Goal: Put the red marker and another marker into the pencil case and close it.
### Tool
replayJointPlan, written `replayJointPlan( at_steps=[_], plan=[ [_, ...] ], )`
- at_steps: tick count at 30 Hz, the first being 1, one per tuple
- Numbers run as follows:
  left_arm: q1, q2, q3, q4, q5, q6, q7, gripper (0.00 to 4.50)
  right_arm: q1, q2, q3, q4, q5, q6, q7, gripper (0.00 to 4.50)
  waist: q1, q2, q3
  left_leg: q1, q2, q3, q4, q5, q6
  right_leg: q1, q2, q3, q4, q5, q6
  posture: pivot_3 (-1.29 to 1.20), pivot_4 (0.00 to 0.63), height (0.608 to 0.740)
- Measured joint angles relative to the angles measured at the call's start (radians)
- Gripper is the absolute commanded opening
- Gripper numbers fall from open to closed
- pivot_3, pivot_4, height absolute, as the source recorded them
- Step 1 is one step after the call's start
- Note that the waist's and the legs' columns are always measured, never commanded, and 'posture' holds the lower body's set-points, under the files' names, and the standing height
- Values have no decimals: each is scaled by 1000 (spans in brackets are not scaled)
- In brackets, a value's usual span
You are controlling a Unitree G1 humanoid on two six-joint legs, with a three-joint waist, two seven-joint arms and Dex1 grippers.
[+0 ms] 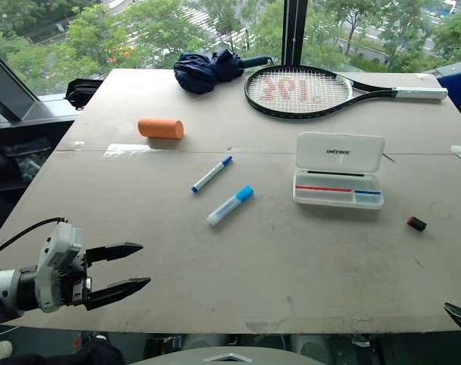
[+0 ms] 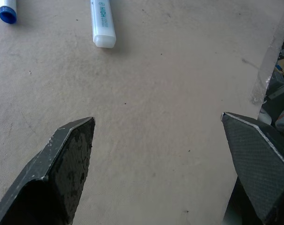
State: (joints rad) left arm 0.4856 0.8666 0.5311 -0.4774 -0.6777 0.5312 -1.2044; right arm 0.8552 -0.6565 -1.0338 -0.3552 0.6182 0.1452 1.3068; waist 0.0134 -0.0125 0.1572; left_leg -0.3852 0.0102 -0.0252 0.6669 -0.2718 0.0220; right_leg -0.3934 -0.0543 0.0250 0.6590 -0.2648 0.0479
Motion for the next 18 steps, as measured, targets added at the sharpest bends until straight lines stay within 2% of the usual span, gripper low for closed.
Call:
replayJointPlan(
  at_steps=[2,6,10,15,16,18],
  plan=[
    [-2,0,0,-1,-1,1,1,4375,-9,-3,1,4,0,-1,-3,4365,0,0,0,0,0,0,0,0,0,0,0,0,0,0,0,0,150,730],
    [-126,-8,-64,-69,-63,44,66,4375,-161,-98,89,-30,5,78,-113,4365,-1,0,0,1,0,2,2,0,0,1,0,3,1,0,0,0,150,730],
    [-159,-9,-97,-91,-73,61,92,4375,-237,-131,156,-59,4,134,-174,4365,0,0,0,1,0,2,1,-1,1,0,3,1,1,1,1,0,150,730],
    [-313,-1,-230,-175,-75,67,120,4375,-564,-436,486,-67,-69,325,-272,4365,-7,2,3,2,-1,6,2,-1,1,-1,6,1,2,1,0,0,150,730],
    [-327,0,-253,-182,-76,69,121,4375,-653,-480,576,-34,-97,351,-277,4365,-8,2,3,2,-1,6,2,-1,1,-1,7,1,2,1,0,0,150,730],
    [-345,0,-273,-191,-81,72,125,4375,-760,-500,684,21,-130,363,-274,4365,-4,1,4,-1,-1,5,2,-1,1,-3,7,0,2,2,2,0,150,730]
  ],
)
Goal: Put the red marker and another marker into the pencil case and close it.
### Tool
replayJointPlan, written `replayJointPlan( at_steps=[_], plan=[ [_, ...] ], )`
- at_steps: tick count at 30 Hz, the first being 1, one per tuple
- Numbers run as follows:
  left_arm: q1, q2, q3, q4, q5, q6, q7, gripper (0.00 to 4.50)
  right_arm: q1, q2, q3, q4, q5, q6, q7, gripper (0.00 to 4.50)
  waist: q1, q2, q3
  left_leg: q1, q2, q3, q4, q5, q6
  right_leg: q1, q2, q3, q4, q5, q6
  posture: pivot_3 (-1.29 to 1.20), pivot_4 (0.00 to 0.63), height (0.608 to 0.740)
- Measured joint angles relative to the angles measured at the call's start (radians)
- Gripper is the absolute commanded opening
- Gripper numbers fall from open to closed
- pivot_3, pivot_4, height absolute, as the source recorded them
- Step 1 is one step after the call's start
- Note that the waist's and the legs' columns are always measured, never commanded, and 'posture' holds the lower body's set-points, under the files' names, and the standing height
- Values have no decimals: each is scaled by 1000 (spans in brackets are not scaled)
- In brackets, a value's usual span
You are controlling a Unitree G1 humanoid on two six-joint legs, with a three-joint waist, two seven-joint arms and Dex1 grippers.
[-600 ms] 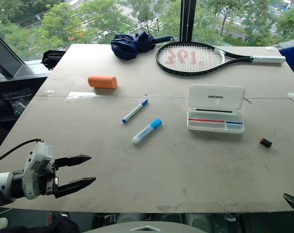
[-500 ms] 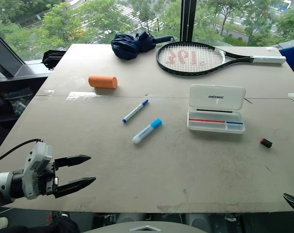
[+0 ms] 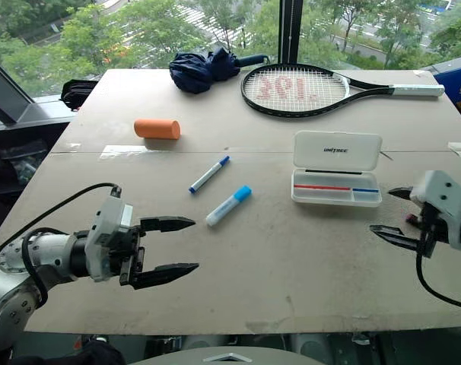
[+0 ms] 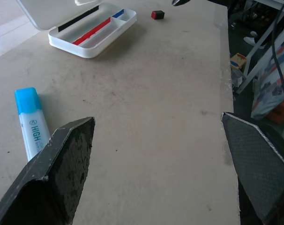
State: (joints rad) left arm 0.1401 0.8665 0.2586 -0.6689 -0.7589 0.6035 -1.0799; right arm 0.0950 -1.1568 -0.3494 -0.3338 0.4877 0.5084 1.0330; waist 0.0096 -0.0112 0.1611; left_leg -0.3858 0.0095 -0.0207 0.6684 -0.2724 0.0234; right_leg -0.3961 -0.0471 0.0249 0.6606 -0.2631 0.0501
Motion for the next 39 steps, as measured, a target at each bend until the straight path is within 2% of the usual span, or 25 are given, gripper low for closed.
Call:
replayJointPlan(
  at_steps=[1,3,6,14,15,16,19,27,36,39],
  plan=[
    [-4,1,-2,-2,-2,1,3,4375,-60,-5,63,35,-16,11,12,4365,3,0,0,0,0,-1,0,0,0,0,0,-1,0,1,2,0,150,730],
    [-34,3,-21,-13,-13,5,11,4500,-191,-7,193,121,-61,27,43,3849,4,1,2,-3,-1,-2,0,0,0,-1,0,-2,0,1,2,0,150,730],
    [-64,5,-28,-35,-42,16,21,4500,-333,-5,338,241,-136,21,100,2542,4,2,3,-5,-1,-4,1,0,0,-3,-1,-4,0,1,2,0,150,730],
    [-74,-2,-25,-76,-111,24,77,4500,-512,61,506,424,-278,-13,161,2542,0,3,3,-9,-1,-5,2,0,0,-7,-1,-5,2,1,2,0,150,730],
    [-79,-5,-28,-77,-112,24,84,4500,-525,71,518,446,-292,-14,162,1961,0,3,3,-9,-1,-5,2,0,0,-7,-1,-5,2,2,2,0,150,730],
    [-89,-8,-34,-77,-115,24,93,4500,-546,88,535,476,-310,-15,162,1711,1,3,3,-9,-1,-5,2,0,0,-7,-1,-5,2,2,2,0,150,730],
    [-108,-10,-37,-77,-123,24,119,4500,-565,115,551,513,-339,-36,178,180,1,3,3,-9,-2,-5,2,0,0,-7,-1,-5,2,2,2,0,150,730],
    [-91,-9,-43,-76,-125,23,140,4500,-556,126,549,475,-367,-112,222,83,1,3,3,-10,-2,-6,2,0,0,-7,-1,-6,2,2,2,0,150,730],
    [-16,10,-6,-69,-106,21,138,4500,-497,129,621,149,-363,-139,325,83,-2,4,4,-10,-1,-7,2,0,0,-7,-1,-7,2,2,2,0,150,730],
    [-17,20,14,-70,-110,26,150,4500,-491,128,644,127,-386,-148,330,83,4,4,4,-10,-2,-7,3,0,0,-7,-2,-7,2,2,2,0,150,730]
  ],
)
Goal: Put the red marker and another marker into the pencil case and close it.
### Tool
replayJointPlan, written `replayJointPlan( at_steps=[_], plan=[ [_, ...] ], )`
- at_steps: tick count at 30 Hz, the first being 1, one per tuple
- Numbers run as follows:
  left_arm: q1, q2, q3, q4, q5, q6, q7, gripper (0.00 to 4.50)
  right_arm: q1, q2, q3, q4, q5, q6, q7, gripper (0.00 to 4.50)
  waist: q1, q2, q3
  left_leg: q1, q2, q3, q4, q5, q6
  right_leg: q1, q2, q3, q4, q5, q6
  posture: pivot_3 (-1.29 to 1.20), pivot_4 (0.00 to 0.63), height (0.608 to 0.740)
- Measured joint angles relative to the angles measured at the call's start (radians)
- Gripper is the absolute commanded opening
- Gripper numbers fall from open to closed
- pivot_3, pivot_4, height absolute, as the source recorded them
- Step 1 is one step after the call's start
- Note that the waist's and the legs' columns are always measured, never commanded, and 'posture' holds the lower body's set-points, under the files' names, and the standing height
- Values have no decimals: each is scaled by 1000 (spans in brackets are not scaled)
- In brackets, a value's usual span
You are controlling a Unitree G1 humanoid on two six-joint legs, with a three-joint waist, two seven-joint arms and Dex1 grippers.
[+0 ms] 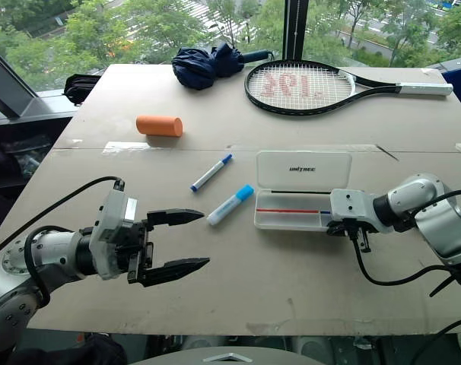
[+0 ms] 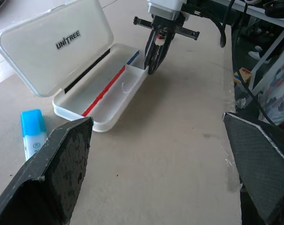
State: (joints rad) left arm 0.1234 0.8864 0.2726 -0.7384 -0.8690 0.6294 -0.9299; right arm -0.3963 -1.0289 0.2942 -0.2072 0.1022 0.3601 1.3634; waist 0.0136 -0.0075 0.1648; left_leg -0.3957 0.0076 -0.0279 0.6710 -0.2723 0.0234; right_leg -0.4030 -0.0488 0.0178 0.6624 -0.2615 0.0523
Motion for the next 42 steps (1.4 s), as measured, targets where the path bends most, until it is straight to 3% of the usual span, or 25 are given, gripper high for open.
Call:
replayJointPlan(
  at_steps=[7,10,13,17,18,21,25,28,34,38,39,42],
  plan=[
    [4,15,20,-6,-19,20,22,4500,55,-19,-6,-7,-45,-89,-27,83,-2,0,0,0,0,-1,0,0,0,0,0,-1,0,0,0,0,150,730],
    [16,15,23,-6,-15,20,22,4500,72,-21,-12,-8,-51,-130,-34,900,-2,0,0,0,0,-1,0,0,0,0,0,-1,0,0,0,0,150,730],
    [28,14,26,-5,-3,20,40,4500,113,-12,-57,-15,-24,-144,-58,2282,-1,0,0,0,0,0,0,0,0,0,0,0,0,0,0,0,150,730],
    [53,-18,40,12,12,41,118,4500,226,-1,-255,-104,135,-111,-74,2282,0,0,0,-1,0,-1,0,0,0,0,-1,-1,0,0,0,0,150,730],
    [47,-30,33,21,32,52,163,4500,287,19,-364,-159,215,-81,-87,2282,2,0,0,-1,0,-3,0,0,0,1,-1,-1,0,0,0,0,150,730],
    [8,-58,19,96,93,97,277,4500,452,114,-616,-314,377,-21,-149,2282,9,-1,-1,-1,-1,-8,0,0,0,3,0,-3,0,0,0,0,150,730],
    [-111,-60,-50,252,162,159,349,4500,664,234,-816,-490,485,19,-239,2282,5,-1,-2,2,-1,-7,0,0,0,6,1,-4,1,0,0,0,150,730],
    [-264,-72,-160,433,262,151,340,4500,797,313,-891,-621,528,34,-321,2282,1,-1,-2,4,-2,-5,0,0,0,7,1,-4,1,0,0,0,150,730],
    [-554,-179,-397,715,449,87,286,4500,870,364,-896,-741,563,33,-432,2282,-3,-4,-3,3,-5,-5,1,0,0,6,2,-3,1,0,1,0,150,730],
    [-667,-236,-461,869,549,18,261,3476,882,369,-885,-770,567,34,-490,2308,-1,-4,-4,4,-5,-5,1,0,0,7,1,-4,1,0,1,0,150,730],
    [-677,-241,-465,886,560,10,255,2886,885,369,-883,-775,567,34,-498,2308,-1,-3,-5,4,-5,-5,1,0,0,7,1,-4,1,0,1,0,150,730],
    [-693,-247,-475,947,611,-51,219,1972,917,370,-862,-805,568,33,-530,2308,1,-2,-7,4,-3,-5,1,0,0,7,1,-3,1,0,1,0,150,730]
  ],
)
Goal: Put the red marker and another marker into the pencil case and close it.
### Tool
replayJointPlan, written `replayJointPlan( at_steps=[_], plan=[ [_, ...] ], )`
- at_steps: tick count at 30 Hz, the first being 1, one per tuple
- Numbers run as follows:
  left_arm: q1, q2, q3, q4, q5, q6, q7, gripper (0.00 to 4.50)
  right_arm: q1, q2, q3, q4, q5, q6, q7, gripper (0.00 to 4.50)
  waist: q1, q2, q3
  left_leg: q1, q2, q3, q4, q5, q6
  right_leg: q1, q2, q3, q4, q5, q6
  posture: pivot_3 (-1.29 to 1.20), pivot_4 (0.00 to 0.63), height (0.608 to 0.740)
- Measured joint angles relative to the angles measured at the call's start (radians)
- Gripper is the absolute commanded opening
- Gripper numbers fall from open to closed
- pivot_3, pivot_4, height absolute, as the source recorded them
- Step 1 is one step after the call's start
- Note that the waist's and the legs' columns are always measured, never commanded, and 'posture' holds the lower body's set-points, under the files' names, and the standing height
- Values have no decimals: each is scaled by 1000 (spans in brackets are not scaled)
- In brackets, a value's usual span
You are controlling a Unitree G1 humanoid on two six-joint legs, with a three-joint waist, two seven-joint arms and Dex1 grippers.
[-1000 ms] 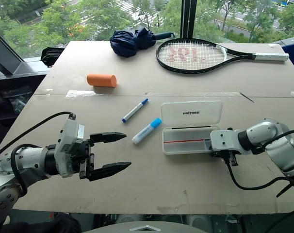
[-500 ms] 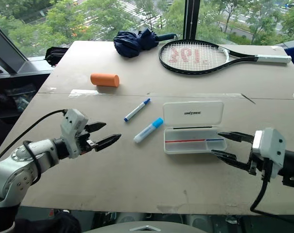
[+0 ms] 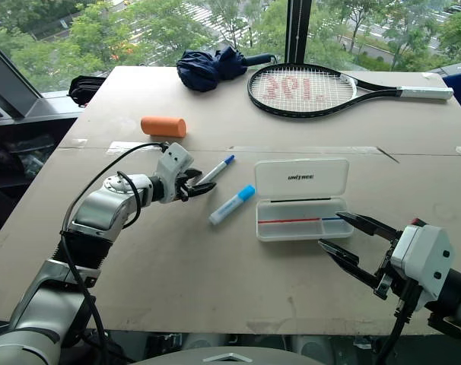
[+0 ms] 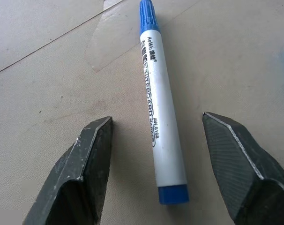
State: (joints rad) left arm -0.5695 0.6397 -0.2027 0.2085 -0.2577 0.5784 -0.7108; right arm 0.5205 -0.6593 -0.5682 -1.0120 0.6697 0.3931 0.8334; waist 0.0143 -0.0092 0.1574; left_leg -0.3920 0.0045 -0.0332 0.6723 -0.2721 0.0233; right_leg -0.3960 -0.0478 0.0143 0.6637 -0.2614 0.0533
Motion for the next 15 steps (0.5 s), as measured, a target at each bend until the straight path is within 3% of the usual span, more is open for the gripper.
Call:
replayJointPlan(
  at_steps=[4,11,15],
  plan=[
    [22,16,23,17,15,-74,-84,224,44,0,5,-2,-1,-11,-22,2308,-1,0,-1,0,0,1,0,0,0,0,0,0,0,0,0,0,150,730],
    [120,154,46,-211,-106,-47,-370,100,126,21,10,-2,-4,-39,-29,2308,-1,-1,0,-2,2,0,0,0,0,-1,0,0,0,0,0,0,150,730],
    [85,179,81,-342,-182,43,-419,100,151,26,4,-1,-4,-53,-26,2308,2,-1,0,-2,1,-1,1,0,0,0,0,-1,-1,0,0,0,150,730]
  ],
)
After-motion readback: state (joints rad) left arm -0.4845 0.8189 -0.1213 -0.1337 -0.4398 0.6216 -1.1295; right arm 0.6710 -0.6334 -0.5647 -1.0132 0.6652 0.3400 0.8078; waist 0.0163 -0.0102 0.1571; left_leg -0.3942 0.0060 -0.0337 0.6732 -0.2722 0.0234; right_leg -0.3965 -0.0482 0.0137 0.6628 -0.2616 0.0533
